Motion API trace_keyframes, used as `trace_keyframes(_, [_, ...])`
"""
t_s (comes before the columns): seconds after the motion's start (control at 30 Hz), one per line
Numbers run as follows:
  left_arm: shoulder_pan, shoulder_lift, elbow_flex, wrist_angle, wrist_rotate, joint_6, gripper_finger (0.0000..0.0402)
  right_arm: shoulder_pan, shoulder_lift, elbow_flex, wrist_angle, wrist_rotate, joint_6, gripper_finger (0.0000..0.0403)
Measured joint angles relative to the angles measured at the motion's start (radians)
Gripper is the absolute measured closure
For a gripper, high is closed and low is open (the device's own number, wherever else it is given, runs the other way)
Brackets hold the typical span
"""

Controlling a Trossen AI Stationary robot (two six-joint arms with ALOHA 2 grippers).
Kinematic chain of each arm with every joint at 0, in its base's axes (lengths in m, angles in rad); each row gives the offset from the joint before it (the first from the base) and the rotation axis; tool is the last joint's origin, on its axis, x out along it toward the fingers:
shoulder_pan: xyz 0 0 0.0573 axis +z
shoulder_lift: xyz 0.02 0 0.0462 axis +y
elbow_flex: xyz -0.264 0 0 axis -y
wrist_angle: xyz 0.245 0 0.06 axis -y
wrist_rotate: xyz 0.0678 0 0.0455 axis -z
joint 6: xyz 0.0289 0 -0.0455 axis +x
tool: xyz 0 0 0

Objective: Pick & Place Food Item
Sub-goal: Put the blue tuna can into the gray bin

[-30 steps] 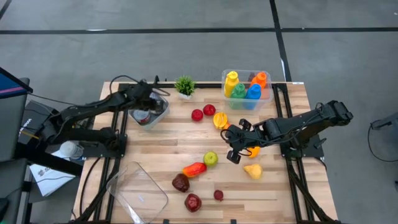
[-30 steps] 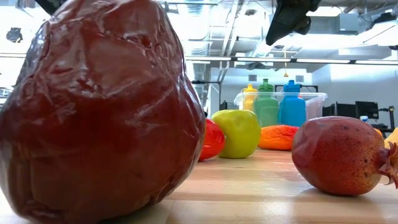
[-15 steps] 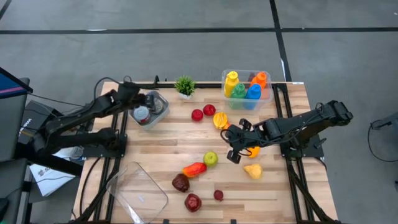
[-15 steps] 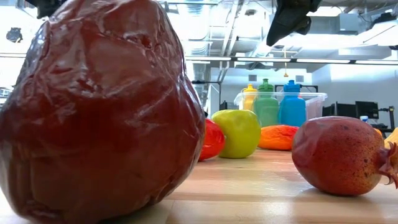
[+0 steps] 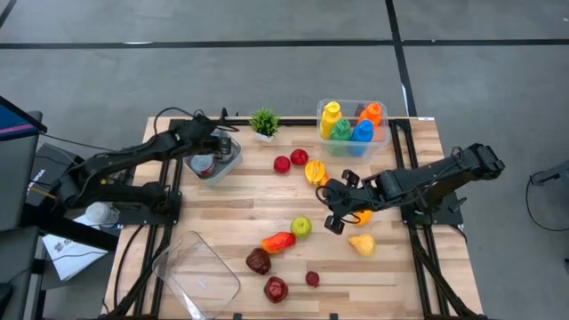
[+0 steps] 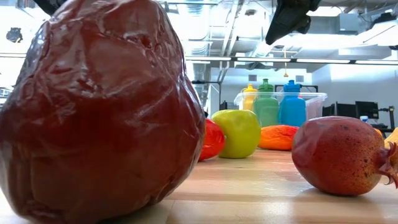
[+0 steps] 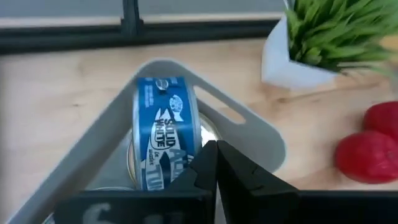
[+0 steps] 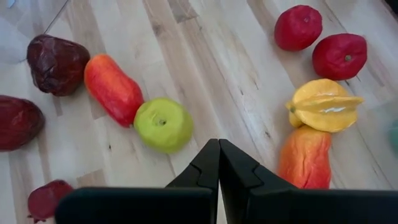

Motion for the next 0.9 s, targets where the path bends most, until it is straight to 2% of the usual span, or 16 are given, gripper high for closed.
trace_keyframes(0.27, [0.011,-0.093,0.0,-0.103,-0.142,-0.002,0.0401,0.005,0.0,0.0,-0.003,0.001,0.008,0.0403])
trace_keyframes(0.53, [0.025,-0.03,0.001,-0.091,-0.112,0.032,0.0401,0.003,0.0,0.0,0.0,0.001,0.008,0.0403])
trace_keyframes(0.67, [0.025,-0.059,-0.001,-0.035,-0.05,0.03,0.0401,0.002,0.0,0.0,0.0,0.001,0.008,0.0403])
trace_keyframes(0.9, [0.025,-0.079,-0.001,0.005,-0.046,0.03,0.0401,0.003,0.0,0.0,0.001,0.001,0.008,0.0403])
